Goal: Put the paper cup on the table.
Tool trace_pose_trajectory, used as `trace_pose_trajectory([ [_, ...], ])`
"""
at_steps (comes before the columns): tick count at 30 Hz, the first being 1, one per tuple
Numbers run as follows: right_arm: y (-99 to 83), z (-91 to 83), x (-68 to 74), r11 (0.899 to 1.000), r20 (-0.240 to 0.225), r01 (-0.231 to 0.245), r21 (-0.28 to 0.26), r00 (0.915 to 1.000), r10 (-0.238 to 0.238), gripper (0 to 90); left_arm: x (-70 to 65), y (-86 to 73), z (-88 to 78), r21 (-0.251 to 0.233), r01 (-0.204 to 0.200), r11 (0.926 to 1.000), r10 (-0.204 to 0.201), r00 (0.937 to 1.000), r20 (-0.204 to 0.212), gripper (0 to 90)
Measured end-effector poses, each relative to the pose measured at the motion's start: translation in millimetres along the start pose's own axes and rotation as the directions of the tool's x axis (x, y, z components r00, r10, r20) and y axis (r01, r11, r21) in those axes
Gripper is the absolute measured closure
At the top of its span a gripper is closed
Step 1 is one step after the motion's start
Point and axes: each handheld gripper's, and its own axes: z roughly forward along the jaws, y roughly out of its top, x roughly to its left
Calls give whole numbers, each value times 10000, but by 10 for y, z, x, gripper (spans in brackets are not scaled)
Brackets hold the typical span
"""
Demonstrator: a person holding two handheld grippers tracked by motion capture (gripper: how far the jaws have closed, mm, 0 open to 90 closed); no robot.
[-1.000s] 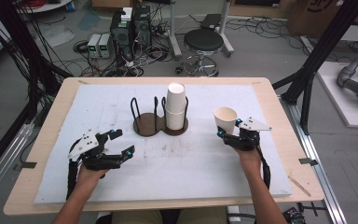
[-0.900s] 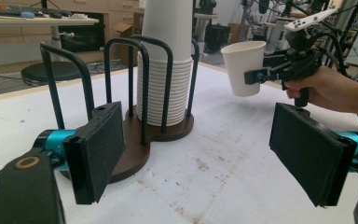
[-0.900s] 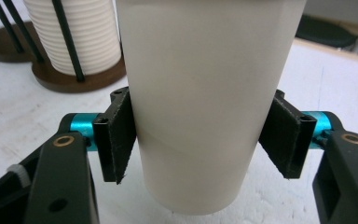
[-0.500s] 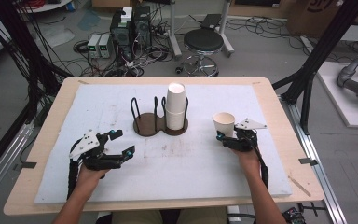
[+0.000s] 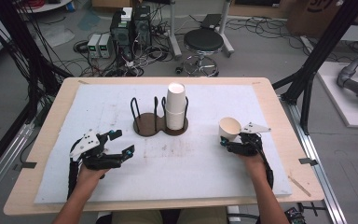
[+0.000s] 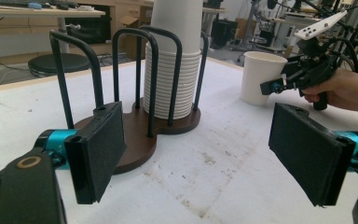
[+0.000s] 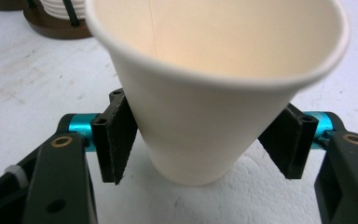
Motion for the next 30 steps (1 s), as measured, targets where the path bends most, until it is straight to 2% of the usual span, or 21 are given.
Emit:
trace_pose_trajectory([
  [6,-15,-8,4,10000,-124,-37,0,9999,37,303,-1,-1,4,54,45,10000,-45,10000,15,188],
  [10,-20,-22,13,9994,-95,-350,4,9993,350,209,3,-2,4,10,120,9999,-120,9999,11,187],
  [12,-21,-40,18,9987,-222,-505,28,9985,505,209,3,-2,4,-35,184,9998,-183,9998,33,184],
  [21,-97,-316,44,9972,-220,-726,-191,9971,722,209,12,11,-6,-190,316,9993,-317,9995,-26,175],
  [26,-123,-560,83,9932,-159,-689,-935,9976,677,209,13,24,-16,-322,347,9989,-350,9994,-81,176],
  [30,-109,-739,160,9821,-377,-603,-1783,9978,544,209,9,40,-23,-422,299,9987,-304,9995,-106,174],
])
